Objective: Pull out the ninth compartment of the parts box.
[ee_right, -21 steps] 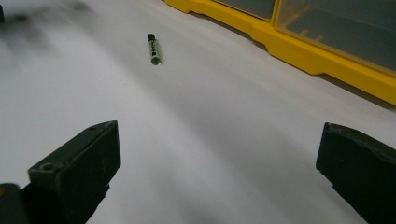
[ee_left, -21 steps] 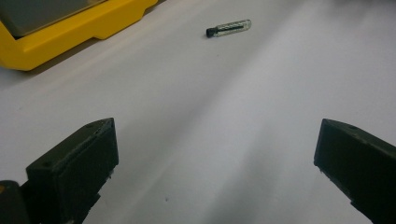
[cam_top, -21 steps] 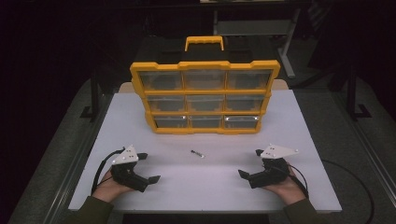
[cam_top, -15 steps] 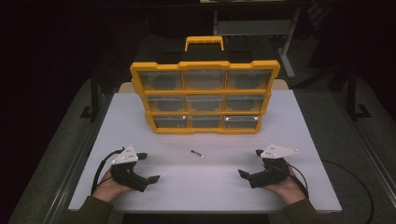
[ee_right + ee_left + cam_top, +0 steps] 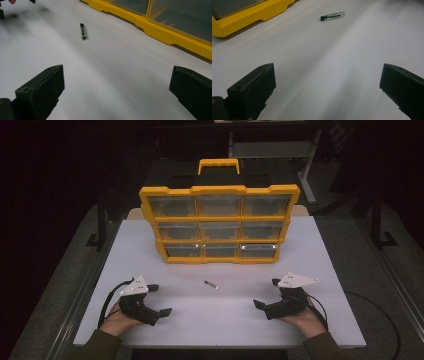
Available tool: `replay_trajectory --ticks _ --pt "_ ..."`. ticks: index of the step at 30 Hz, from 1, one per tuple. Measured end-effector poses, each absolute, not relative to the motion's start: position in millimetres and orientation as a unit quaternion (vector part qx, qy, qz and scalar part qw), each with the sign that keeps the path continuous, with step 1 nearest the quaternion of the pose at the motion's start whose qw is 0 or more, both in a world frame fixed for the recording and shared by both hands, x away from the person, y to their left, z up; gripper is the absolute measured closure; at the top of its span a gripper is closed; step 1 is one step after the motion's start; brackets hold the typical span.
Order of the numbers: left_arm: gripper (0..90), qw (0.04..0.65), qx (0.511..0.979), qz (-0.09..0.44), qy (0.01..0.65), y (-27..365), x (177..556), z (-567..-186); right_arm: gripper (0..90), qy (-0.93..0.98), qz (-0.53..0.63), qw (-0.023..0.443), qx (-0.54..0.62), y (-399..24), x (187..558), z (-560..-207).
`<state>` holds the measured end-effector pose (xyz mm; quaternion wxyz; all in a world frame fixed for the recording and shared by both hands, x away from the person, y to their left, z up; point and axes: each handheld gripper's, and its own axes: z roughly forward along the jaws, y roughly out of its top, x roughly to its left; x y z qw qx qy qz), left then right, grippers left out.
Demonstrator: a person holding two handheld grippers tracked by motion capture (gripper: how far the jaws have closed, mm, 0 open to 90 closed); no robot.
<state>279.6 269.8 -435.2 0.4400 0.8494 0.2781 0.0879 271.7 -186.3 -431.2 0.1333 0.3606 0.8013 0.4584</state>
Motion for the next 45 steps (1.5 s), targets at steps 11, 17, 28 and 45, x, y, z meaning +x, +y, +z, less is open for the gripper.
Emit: replay_trajectory --ticks 11,17,28,45 --pt "0.2 0.439 0.849 0.089 0.279 269 280 -436 0.0 0.803 0.460 0.136 0.354 -180 278 -430" --pt "0.2 0.439 0.850 0.085 0.279 268 280 -437 0.0 0.805 0.460 0.136 0.350 -175 284 -430" --pt "0.2 0.439 0.852 0.082 0.274 268 280 -437 0.0 0.803 0.465 0.128 0.349 -171 291 -431" --pt "0.2 0.439 0.851 0.082 0.276 267 279 -439 0.0 0.804 0.464 0.131 0.348 -167 299 -430"
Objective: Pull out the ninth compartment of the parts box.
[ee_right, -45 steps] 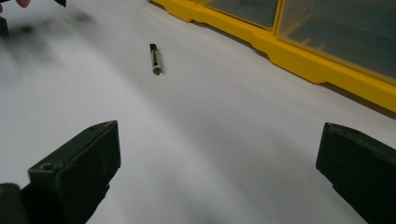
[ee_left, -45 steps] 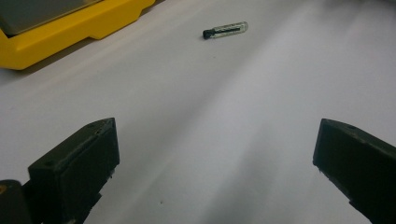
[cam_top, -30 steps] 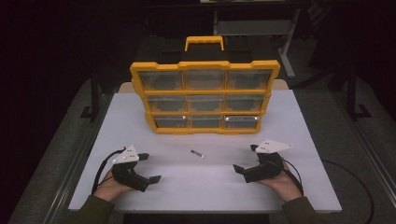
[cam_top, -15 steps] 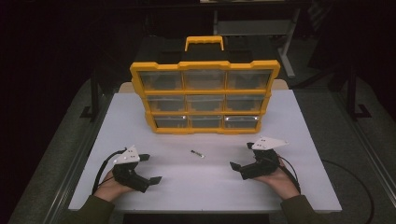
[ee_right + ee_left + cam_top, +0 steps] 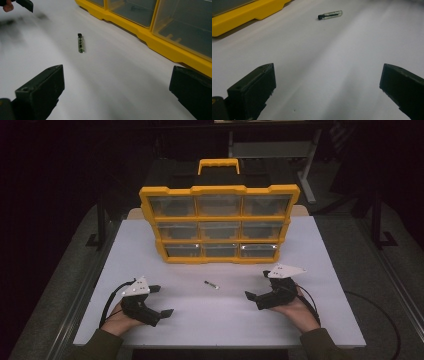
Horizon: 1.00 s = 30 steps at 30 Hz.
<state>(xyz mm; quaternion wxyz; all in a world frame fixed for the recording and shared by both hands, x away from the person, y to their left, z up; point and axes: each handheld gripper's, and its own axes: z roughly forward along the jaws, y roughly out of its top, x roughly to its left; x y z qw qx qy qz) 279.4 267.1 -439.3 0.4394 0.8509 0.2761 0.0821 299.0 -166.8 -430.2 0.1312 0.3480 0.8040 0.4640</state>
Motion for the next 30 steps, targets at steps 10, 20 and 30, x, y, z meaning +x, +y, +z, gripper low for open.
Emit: replay_trajectory --ticks 10,20,30 --pt "0.2 0.440 0.851 0.079 0.275 266 279 -440 0.0 0.802 0.467 0.130 0.350 -166 303 -430" --pt "0.2 0.444 0.848 0.076 0.278 265 279 -441 0.0 0.802 0.466 0.127 0.351 -163 308 -430" --pt "0.2 0.444 0.848 0.077 0.280 266 279 -441 0.0 0.804 0.466 0.127 0.346 -159 315 -428"
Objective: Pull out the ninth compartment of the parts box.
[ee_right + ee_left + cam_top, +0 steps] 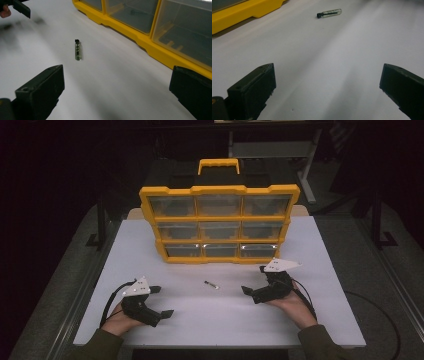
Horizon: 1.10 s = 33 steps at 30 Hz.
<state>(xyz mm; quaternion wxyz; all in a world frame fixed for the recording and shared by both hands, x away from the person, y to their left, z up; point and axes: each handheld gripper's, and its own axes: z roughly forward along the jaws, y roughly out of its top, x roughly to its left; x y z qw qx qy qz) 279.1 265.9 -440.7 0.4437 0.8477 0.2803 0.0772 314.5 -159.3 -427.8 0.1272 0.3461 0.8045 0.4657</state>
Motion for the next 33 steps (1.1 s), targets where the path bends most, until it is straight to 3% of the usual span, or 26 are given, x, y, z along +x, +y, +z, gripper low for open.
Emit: replay_trajectory --ticks 33 --pt "0.2 0.447 0.846 0.072 0.281 264 278 -440 0.0 0.809 0.465 0.120 0.339 -147 328 -422"
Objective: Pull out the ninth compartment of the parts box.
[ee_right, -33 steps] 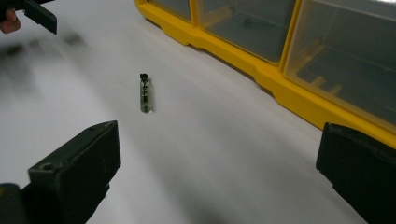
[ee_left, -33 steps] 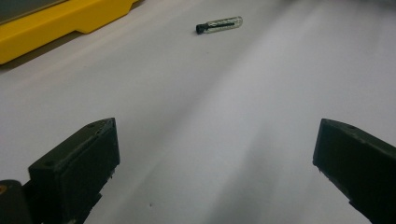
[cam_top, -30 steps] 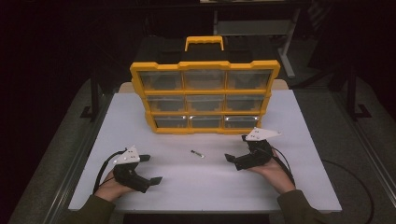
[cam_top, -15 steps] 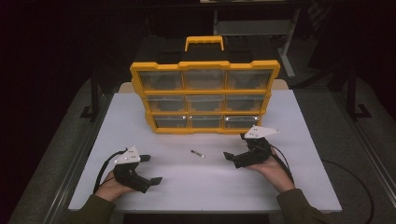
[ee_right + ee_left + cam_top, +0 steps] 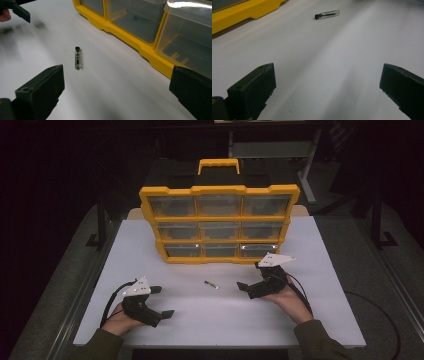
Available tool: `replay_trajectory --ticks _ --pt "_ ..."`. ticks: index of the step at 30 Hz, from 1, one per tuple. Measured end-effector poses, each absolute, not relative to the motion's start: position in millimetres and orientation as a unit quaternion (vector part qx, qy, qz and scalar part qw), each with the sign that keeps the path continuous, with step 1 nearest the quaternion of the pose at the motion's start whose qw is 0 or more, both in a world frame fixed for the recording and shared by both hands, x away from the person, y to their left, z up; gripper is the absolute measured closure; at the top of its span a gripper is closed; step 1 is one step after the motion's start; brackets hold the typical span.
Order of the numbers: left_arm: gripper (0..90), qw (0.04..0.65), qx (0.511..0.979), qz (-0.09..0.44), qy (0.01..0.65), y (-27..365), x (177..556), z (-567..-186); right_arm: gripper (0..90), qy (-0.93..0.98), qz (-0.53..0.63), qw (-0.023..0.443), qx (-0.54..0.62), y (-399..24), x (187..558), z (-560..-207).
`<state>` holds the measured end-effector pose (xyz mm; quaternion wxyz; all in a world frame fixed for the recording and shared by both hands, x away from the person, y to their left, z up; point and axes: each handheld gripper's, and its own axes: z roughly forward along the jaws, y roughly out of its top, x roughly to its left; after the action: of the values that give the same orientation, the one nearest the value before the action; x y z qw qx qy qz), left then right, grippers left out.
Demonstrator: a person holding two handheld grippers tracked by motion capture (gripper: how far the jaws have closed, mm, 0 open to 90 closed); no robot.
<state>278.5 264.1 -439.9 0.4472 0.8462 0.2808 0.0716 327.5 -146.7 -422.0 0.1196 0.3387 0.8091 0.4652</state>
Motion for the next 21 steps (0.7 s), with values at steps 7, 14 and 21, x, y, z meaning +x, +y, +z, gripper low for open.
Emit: replay_trajectory --ticks 7,14,21 --pt "0.2 0.445 0.850 0.073 0.273 264.0 278.8 -439.9 0.0 0.810 0.465 0.109 0.339 -145.4 329.7 -423.1" --pt "0.2 0.444 0.852 0.073 0.269 264.6 279.4 -439.8 0.0 0.811 0.463 0.109 0.340 -142.2 331.3 -423.4" --pt "0.2 0.445 0.851 0.072 0.269 264.5 279.1 -439.5 0.0 0.812 0.459 0.103 0.346 -138.6 333.8 -423.7"
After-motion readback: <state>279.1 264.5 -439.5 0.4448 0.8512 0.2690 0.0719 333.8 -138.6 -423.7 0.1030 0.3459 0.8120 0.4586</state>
